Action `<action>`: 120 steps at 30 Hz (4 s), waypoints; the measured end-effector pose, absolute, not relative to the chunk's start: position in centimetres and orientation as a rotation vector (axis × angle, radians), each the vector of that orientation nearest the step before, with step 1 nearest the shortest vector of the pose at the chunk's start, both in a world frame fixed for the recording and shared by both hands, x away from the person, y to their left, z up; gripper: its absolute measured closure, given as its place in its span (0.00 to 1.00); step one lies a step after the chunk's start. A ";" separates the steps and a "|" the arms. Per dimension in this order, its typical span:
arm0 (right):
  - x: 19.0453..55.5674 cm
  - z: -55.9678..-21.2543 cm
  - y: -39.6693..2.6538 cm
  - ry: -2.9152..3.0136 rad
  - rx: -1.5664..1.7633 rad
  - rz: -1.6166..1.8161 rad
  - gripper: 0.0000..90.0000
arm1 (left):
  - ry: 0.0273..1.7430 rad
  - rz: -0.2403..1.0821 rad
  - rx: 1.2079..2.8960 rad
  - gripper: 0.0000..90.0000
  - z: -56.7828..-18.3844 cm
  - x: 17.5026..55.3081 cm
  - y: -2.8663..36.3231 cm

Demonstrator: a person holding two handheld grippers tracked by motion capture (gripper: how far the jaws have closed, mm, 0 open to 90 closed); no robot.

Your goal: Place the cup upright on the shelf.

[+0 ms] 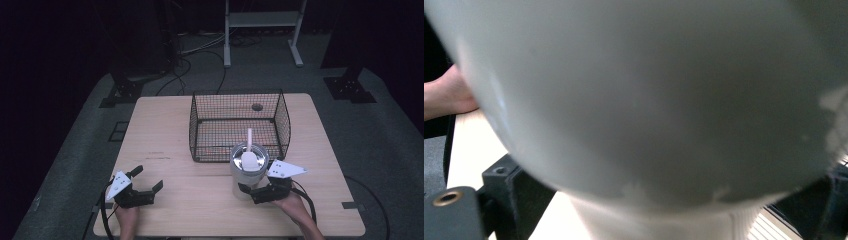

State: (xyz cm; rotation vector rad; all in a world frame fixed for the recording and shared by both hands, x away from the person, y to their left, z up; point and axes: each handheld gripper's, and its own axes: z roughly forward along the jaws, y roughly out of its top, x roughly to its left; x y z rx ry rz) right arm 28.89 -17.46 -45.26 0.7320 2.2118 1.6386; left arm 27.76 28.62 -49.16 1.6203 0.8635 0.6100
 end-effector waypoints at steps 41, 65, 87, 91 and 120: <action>29.3 -45.4 -17.2 2.193 0.724 1.703 0.10 | 0.866 0.609 1.612 0.00 -49.2 27.8 28.7; 30.1 -42.4 -16.4 2.186 0.647 1.723 0.10 | 0.862 0.607 1.613 0.00 -49.2 27.8 28.7; 32.8 -37.7 -15.3 2.151 0.601 1.775 0.10 | 0.861 0.606 1.608 0.00 -49.2 27.8 28.7; 33.7 -36.7 -15.0 2.144 0.587 1.770 0.10 | 0.861 0.605 1.606 0.00 -49.2 27.8 28.8; 41.4 -33.1 -11.6 2.113 0.587 1.731 0.10 | 0.860 0.603 1.604 0.00 -49.2 27.8 28.9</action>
